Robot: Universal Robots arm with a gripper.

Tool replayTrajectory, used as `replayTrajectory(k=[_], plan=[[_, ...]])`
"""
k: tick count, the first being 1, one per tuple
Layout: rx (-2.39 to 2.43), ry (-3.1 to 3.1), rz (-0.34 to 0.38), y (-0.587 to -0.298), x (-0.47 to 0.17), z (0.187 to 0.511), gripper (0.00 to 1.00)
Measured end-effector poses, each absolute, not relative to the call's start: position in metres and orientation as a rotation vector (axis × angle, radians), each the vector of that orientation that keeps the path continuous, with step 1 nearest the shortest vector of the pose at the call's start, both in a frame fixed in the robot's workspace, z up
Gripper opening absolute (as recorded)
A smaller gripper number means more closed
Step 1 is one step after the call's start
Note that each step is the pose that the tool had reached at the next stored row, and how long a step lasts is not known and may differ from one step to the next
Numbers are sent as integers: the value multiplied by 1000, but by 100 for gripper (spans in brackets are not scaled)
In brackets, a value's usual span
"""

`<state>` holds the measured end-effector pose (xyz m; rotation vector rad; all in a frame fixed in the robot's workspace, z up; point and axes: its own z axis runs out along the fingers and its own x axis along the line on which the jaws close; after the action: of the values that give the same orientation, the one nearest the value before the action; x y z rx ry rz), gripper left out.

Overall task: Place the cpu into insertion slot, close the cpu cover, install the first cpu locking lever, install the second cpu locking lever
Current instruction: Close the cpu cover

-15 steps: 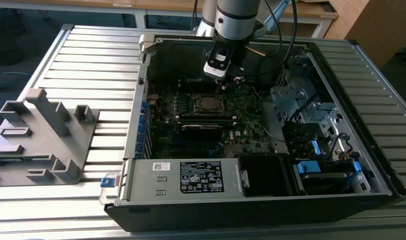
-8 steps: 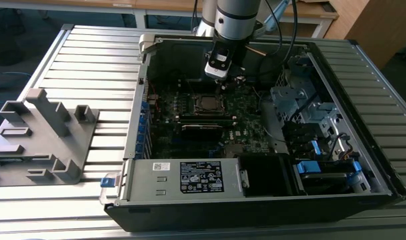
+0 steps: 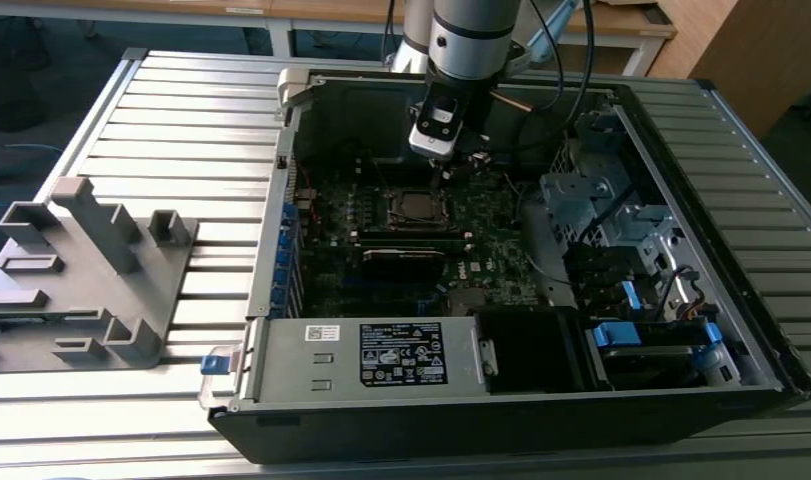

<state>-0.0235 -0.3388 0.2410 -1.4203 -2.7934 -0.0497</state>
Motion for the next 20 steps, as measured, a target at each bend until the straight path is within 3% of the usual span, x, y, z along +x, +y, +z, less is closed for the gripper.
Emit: replayTrajectory(k=[20], plan=[[-1196, -2894, -48, -339, -24, 240, 10]])
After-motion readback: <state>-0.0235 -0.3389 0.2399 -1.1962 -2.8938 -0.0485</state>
